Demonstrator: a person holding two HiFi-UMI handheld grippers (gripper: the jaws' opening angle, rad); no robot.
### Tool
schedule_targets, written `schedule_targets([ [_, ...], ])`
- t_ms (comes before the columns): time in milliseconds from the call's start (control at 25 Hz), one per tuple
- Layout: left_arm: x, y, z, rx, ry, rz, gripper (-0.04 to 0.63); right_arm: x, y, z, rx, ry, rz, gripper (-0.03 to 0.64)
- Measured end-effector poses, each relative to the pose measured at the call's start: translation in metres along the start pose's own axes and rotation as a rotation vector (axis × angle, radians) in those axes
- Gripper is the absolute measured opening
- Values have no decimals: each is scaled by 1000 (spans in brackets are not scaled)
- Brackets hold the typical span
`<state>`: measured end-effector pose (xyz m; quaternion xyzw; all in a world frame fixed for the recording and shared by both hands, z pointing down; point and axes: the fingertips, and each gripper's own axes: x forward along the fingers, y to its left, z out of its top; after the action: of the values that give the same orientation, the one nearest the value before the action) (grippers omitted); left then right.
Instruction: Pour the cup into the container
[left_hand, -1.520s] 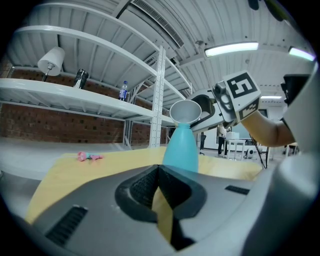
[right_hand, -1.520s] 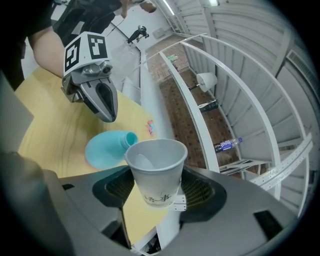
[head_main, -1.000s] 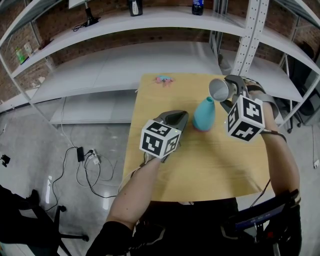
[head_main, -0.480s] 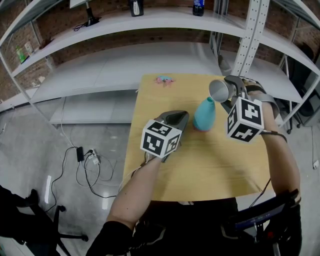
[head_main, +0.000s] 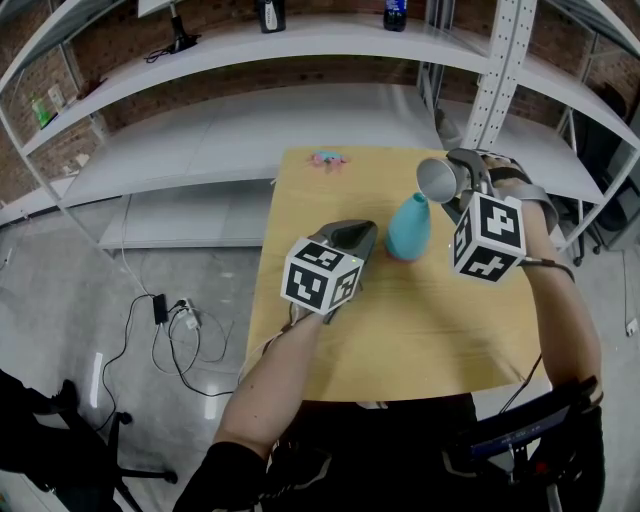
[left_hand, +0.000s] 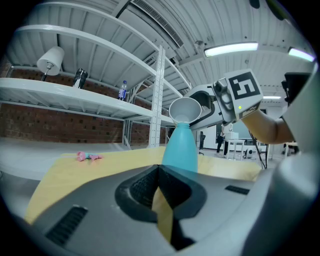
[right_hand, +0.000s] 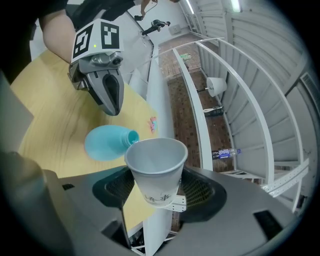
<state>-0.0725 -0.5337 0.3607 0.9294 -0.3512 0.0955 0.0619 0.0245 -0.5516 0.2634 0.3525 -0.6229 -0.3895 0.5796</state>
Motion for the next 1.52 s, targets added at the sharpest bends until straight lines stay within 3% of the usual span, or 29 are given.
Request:
schedule_targets([
  [1520,1,-1,1,1,-1,-4,-5,1,-3,1,-60,29,-30,296],
])
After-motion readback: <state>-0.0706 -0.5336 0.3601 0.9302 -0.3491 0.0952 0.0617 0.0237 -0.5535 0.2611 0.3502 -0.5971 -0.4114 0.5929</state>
